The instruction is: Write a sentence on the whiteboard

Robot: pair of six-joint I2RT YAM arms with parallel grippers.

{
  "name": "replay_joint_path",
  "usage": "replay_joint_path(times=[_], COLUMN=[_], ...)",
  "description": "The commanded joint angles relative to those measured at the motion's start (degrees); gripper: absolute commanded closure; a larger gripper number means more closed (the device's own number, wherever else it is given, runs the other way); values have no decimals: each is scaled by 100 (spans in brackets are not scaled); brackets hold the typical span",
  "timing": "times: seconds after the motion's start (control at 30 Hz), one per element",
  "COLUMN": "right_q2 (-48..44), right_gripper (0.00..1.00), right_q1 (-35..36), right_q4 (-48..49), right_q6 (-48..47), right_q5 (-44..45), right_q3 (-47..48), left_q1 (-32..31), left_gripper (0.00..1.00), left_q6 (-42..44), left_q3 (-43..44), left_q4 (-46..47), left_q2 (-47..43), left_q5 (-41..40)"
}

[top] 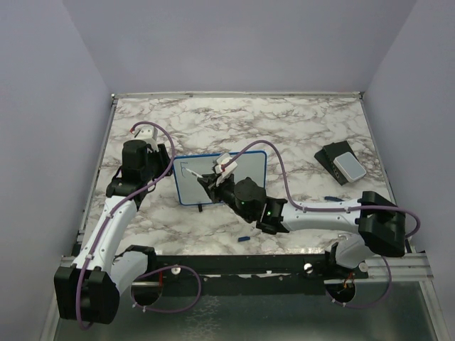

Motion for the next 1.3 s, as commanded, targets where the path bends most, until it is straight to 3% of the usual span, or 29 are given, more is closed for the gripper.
replay_joint_path(times=[0.0,0.23,1.27], right_q2=[-210,-174,197], right_gripper=[99,100,99], right_q1=[15,12,13], right_q4=[191,-73,-163], right_q6=[-12,184,176], right_q5=[-113,305,637], right_q3=[-118,-179,-31], left_q1=[-25,-31,-30], left_gripper=[53,53,53], left_q6=[65,63,68], left_q3=[-56,-51,-56], left_q4=[-68,-76,-69], left_q2=[-77,-68,-51], left_q5=[98,107,136])
